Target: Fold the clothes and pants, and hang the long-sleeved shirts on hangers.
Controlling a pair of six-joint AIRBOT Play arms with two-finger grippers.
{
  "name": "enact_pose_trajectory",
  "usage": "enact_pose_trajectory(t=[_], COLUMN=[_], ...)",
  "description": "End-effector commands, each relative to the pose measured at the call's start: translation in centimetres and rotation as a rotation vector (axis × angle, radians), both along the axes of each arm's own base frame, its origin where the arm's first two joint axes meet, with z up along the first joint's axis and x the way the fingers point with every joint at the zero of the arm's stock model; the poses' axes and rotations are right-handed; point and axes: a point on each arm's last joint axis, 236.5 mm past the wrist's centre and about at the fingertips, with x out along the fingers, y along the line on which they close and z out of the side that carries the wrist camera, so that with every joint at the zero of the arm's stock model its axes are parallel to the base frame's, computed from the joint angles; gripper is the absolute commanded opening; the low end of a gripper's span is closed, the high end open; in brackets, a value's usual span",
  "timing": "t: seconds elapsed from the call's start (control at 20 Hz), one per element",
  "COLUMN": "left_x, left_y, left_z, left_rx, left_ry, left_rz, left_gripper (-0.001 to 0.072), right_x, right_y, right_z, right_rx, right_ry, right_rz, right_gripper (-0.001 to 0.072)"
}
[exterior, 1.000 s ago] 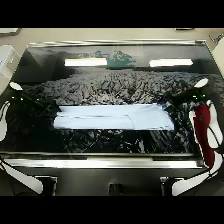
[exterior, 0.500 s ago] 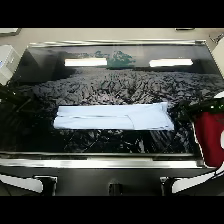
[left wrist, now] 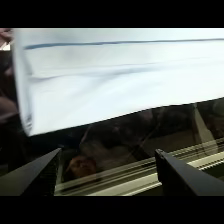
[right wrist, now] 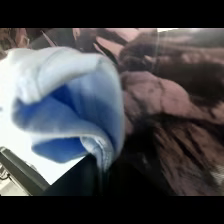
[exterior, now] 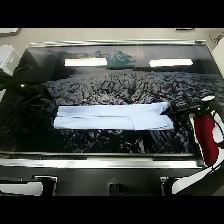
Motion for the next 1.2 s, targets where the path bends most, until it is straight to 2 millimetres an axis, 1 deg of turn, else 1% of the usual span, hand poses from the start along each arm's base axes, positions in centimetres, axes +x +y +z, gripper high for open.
enact_pose_trajectory(t=[0.0, 0.05, 0.1, 0.15, 0.2, 0.25, 0.3, 0.35, 0.4, 0.5, 0.55, 0.65, 0.75, 0.85, 0.9, 1.0, 1.1, 1.15], left_x=[2.8, 3.8, 4.7, 5.4, 5.7, 5.6, 4.9, 4.0, 2.8, 1.1, 0.6, -0.8, -2.4, -2.6, -2.2, -1.7, -2.1, -2.5], left_y=[-6.4, -8.9, -11.9, -14.9, -18.3, -21.3, -24.1, -26.2, -27.8, -30.1, -31.2, -34.3, -38.0, -41.1, -42.9, -46.1, -48.6, -49.6], left_z=[0.3, 0.1, -0.3, -0.9, -1.9, -3.2, -4.9, -6.8, -8.6, -11.6, -12.6, -14.2, -15.0, -15.3, -15.0, -13.5, -12.5, -12.1], left_rx=[-0.002, -0.007, -0.017, -0.028, -0.049, -0.073, -0.094, -0.110, -0.121, -0.133, -0.150, -0.217, -0.306, -0.379, -0.433, -0.546, -0.612, -0.631], left_ry=[-0.157, -0.212, -0.271, -0.321, -0.354, -0.354, -0.329, -0.287, -0.231, -0.142, -0.111, -0.047, 0.011, 0.023, 0.026, 0.030, 0.028, 0.025], left_rz=[-0.079, -0.103, -0.128, -0.150, -0.169, -0.173, -0.187, -0.205, -0.218, -0.213, -0.195, -0.161, -0.126, -0.044, 0.032, 0.160, 0.248, 0.275], left_gripper=[0.0412, 0.0181, 0.0036, 0.0023, 0.0022, 0.0022, 0.0022, 0.0022, 0.0022, 0.0022, 0.0022, 0.0022, 0.0022, 0.0022, 0.0022, 0.0021, 0.0021, 0.0021], right_x=[1.2, 1.3, 1.2, 1.0, 0.7, 0.4, 0.0, -0.4, -0.9, -2.1, -2.8, -4.0, -4.9, -5.7, -6.3, -7.3, -8.2, -8.4], right_y=[1.8, 2.2, 2.7, 3.5, 4.2, 5.2, 6.1, 7.0, 7.7, 9.0, 9.7, 11.1, 12.1, 12.9, 13.2, 13.4, 13.4, 13.4], right_z=[5.1, 7.1, 9.1, 11.3, 13.3, 15.3, 16.9, 18.7, 20.2, 23.2, 24.6, 26.9, 28.7, 30.3, 31.0, 32.6, 34.1, 34.3], right_rx=[0.036, 0.018, 0.005, -0.009, -0.023, -0.034, -0.042, -0.048, -0.054, -0.064, -0.069, -0.074, -0.073, -0.068, -0.065, -0.058, -0.053, -0.057], right_ry=[-0.104, -0.136, -0.167, -0.203, -0.232, -0.260, -0.282, -0.309, -0.333, -0.385, -0.416, -0.467, -0.506, -0.529, -0.535, -0.547, -0.562, -0.560], right_rz=[0.010, 0.011, 0.017, 0.028, 0.033, 0.036, 0.038, 0.043, 0.043, 0.046, 0.055, 0.067, 0.067, 0.055, 0.049, 0.010, -0.028, -0.036], right_gripper=[0.0036, 0.0035, 0.0035, 0.0035, 0.0035, 0.0035, 0.0035, 0.0035, 0.0035, 0.0035, 0.0035, 0.0035, 0.0035, 0.0035, 0.0035, 0.0035, 0.0035, 0.0035])
